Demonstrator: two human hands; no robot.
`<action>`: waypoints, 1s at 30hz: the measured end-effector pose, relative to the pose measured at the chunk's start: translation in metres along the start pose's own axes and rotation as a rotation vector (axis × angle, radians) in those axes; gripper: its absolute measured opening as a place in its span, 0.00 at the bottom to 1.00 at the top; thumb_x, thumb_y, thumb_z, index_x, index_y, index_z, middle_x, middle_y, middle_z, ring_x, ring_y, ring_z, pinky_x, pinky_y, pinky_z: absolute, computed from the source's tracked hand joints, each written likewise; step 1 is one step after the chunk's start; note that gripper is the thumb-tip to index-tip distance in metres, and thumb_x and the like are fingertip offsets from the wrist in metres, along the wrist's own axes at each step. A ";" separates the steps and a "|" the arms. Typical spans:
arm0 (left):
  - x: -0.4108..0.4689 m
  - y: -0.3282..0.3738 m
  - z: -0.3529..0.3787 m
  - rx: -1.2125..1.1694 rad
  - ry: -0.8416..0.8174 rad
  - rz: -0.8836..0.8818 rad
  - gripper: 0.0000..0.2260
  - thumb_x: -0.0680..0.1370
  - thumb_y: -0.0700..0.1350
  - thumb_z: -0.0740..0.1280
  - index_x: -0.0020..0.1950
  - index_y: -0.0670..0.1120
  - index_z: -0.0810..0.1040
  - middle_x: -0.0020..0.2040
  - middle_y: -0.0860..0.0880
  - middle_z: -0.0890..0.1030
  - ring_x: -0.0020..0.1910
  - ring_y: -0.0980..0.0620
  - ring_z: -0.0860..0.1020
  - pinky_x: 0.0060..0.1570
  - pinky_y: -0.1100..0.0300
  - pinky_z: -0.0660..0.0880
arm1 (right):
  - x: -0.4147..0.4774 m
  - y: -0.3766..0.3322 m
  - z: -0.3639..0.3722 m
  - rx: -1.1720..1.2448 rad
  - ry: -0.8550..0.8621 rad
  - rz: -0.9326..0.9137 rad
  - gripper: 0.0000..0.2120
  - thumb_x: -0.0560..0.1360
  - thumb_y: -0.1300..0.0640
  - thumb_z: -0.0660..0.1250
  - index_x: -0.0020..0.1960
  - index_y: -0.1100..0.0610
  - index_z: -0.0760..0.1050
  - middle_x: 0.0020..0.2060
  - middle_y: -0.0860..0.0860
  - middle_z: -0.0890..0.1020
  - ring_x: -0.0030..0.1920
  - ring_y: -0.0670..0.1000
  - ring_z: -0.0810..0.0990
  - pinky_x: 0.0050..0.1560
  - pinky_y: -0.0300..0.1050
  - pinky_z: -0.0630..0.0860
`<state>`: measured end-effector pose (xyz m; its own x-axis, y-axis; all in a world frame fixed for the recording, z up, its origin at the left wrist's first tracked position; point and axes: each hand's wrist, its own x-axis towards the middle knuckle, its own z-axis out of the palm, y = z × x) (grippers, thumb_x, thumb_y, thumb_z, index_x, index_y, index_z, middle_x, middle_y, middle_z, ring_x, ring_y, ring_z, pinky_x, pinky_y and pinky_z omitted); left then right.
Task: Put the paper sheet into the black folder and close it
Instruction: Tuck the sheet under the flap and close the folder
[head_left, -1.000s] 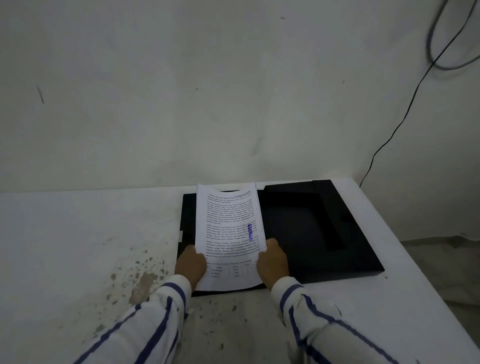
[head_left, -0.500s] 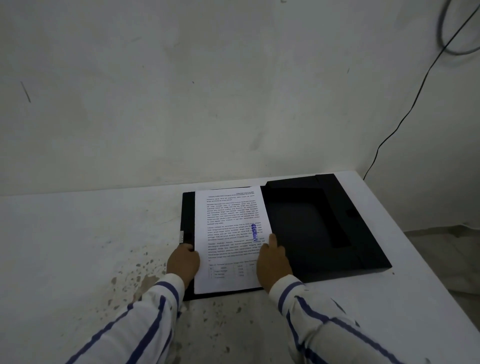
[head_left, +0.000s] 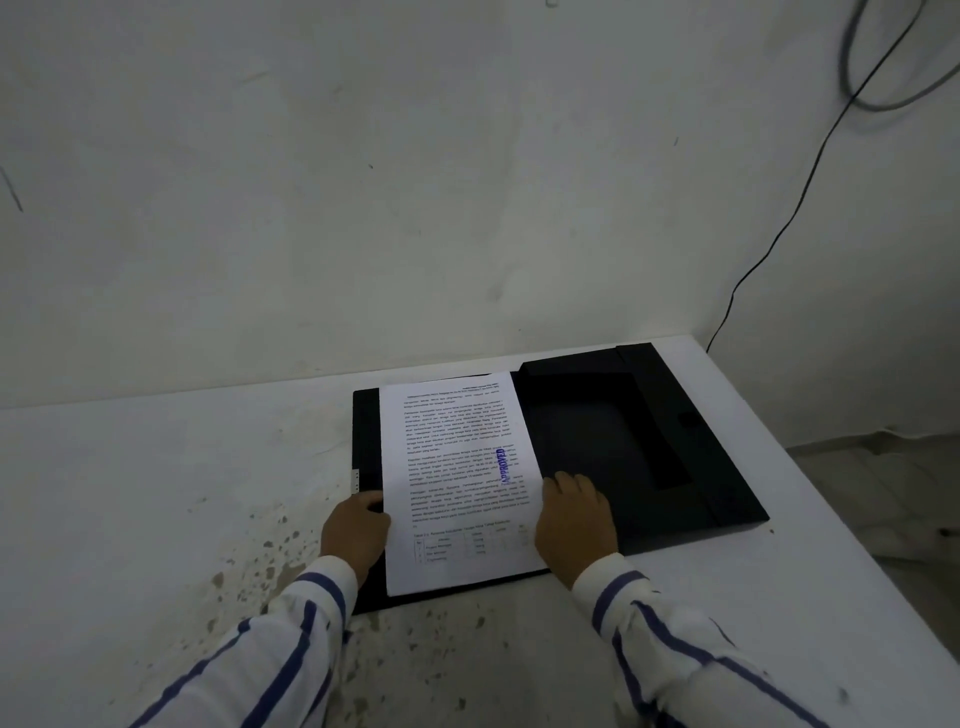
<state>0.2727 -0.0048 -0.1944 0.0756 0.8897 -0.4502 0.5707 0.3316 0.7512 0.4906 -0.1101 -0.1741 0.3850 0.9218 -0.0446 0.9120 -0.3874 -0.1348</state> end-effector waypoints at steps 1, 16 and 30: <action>0.000 0.000 0.000 -0.002 -0.003 0.004 0.18 0.76 0.35 0.60 0.63 0.44 0.78 0.57 0.41 0.83 0.50 0.43 0.80 0.45 0.57 0.77 | -0.002 0.008 -0.002 0.008 0.026 0.039 0.10 0.71 0.61 0.65 0.51 0.63 0.77 0.50 0.60 0.81 0.52 0.62 0.78 0.50 0.55 0.76; -0.002 0.012 0.020 -0.016 -0.038 0.011 0.17 0.76 0.35 0.61 0.63 0.44 0.78 0.55 0.42 0.82 0.49 0.42 0.80 0.50 0.49 0.80 | -0.022 0.039 -0.016 0.001 -0.094 0.133 0.19 0.80 0.48 0.52 0.63 0.55 0.72 0.67 0.54 0.72 0.70 0.56 0.64 0.69 0.55 0.63; -0.009 0.038 0.064 -0.113 -0.043 -0.060 0.16 0.77 0.34 0.61 0.63 0.43 0.76 0.53 0.42 0.81 0.51 0.41 0.81 0.51 0.46 0.81 | -0.030 0.057 -0.014 0.084 -0.108 0.000 0.24 0.78 0.44 0.46 0.62 0.54 0.72 0.65 0.54 0.74 0.69 0.58 0.66 0.69 0.56 0.63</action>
<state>0.3454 -0.0206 -0.1927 0.0805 0.8536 -0.5147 0.4795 0.4195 0.7708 0.5332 -0.1597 -0.1661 0.3635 0.9195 -0.1500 0.8952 -0.3893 -0.2170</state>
